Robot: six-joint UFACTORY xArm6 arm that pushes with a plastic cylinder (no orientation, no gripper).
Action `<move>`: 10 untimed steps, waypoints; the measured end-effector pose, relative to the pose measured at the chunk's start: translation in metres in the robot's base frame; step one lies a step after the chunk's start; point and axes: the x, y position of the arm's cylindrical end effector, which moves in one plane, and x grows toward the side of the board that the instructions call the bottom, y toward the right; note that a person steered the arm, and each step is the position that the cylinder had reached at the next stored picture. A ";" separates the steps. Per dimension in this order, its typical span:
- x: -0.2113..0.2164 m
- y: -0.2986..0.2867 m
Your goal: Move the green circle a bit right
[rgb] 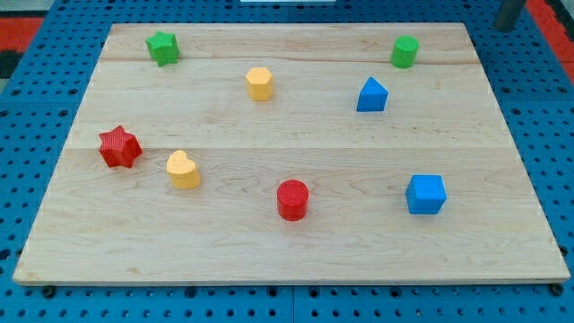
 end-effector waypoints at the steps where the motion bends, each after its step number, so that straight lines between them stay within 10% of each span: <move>1: 0.005 0.000; 5: 0.030 -0.218; 10: 0.044 -0.260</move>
